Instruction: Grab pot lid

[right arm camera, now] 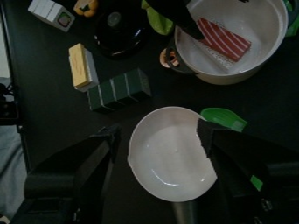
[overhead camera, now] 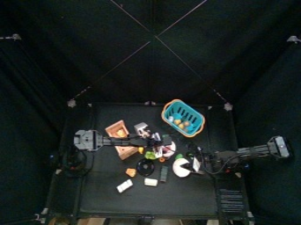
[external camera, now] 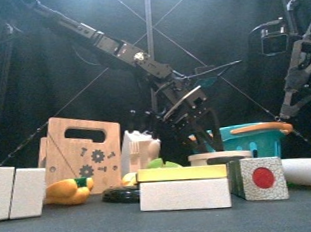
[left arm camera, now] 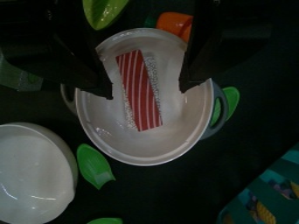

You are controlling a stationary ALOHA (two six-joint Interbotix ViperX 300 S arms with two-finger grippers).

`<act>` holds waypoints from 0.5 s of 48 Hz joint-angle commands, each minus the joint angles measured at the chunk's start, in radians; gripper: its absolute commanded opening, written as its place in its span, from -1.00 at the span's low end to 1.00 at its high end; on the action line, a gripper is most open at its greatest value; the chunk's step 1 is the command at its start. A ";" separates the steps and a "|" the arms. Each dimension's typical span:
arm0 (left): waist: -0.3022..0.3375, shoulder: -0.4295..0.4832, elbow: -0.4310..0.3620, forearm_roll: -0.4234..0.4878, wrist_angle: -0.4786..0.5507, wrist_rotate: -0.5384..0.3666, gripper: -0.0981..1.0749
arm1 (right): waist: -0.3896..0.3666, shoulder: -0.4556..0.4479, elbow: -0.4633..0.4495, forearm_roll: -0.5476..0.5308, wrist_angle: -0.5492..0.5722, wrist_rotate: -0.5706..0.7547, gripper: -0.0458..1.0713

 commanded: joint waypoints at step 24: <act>-0.129 -0.241 0.160 0.043 0.067 -0.005 0.77 | -0.021 0.002 -0.009 0.000 -0.002 -0.002 0.86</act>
